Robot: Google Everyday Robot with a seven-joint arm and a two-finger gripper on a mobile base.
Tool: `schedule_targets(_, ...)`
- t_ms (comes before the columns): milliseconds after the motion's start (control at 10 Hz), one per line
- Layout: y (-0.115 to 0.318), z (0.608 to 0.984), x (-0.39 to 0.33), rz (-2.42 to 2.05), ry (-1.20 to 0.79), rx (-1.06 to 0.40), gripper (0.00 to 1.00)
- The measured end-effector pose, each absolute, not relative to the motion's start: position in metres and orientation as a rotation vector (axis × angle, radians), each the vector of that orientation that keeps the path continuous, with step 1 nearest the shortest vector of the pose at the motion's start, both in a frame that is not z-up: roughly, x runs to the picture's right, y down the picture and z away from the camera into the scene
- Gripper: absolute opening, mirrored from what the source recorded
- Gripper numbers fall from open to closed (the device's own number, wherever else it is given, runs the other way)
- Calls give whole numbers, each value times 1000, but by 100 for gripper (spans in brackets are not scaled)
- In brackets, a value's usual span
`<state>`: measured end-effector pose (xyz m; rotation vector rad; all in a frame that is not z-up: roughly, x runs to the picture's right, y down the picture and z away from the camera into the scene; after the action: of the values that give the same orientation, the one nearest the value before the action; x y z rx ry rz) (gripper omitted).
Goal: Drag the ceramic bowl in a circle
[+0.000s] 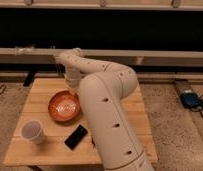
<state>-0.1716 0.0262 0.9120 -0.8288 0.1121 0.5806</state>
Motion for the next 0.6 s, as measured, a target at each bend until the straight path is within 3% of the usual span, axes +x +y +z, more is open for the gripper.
schedule_targets(600, 29, 907, -181, 587, 55, -876, 80)
